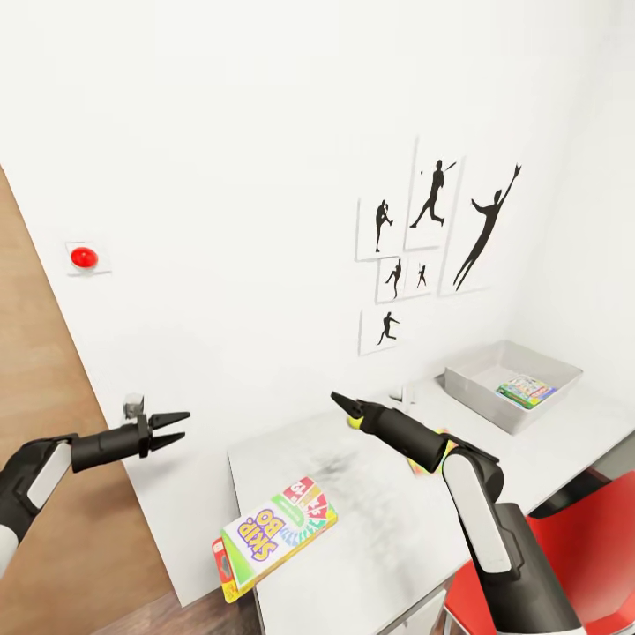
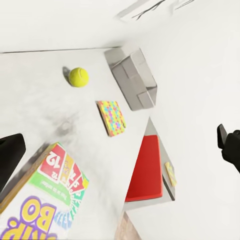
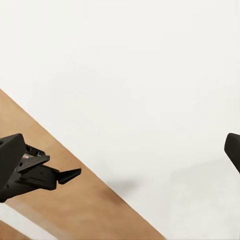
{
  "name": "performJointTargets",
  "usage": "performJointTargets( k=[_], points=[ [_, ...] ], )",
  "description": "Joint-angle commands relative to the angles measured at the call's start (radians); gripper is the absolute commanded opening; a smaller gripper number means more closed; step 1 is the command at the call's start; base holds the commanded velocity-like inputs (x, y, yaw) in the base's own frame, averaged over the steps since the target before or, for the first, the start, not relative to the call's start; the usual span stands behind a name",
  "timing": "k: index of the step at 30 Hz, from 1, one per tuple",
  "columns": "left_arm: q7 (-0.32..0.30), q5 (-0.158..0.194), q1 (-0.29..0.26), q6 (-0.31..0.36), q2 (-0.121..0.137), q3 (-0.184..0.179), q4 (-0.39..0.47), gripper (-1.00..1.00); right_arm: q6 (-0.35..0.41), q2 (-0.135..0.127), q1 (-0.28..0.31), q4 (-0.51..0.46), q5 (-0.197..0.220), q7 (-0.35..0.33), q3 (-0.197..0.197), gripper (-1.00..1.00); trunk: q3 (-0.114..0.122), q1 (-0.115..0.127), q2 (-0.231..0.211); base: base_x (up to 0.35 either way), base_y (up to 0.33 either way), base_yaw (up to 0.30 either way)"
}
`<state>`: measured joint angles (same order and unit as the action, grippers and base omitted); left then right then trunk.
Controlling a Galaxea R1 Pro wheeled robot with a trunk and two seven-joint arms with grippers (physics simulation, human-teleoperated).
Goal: Put all the toys in the child's room - the three board games (two on the bed and one on the table), the two jigsaw puzzles on the table, and the tennis ball on the table - inside the toy box on the table in the child's room.
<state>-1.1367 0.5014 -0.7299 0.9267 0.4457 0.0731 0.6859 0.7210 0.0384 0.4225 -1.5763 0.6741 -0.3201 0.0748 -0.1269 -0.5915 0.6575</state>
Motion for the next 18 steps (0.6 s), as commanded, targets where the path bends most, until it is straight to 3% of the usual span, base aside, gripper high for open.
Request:
performJointTargets(
  k=[1,5,18],
  points=[
    [-0.001,0.002,0.001,0.006,0.0,0.0,0.0,1.0,0.005,0.001,-0.001,0.0,0.001,-0.002,-0.002,1.0,-0.002,0.0,0.001,0.0,0.0,0.0],
    [0.0,0.0,0.004,0.007,-0.002,-0.001,0.0,1.0,0.006,0.001,-0.01,-0.001,0.001,-0.002,-0.003,1.0,-0.002,0.0,0.001,0.0,0.0,0.0],
    [0.001,-0.001,0.006,0.007,-0.008,-0.002,0.0,1.0,0.005,0.001,-0.016,-0.002,0.001,-0.002,-0.003,1.0,-0.042,-0.05,0.092,-0.029,0.0,0.0]
  ],
)
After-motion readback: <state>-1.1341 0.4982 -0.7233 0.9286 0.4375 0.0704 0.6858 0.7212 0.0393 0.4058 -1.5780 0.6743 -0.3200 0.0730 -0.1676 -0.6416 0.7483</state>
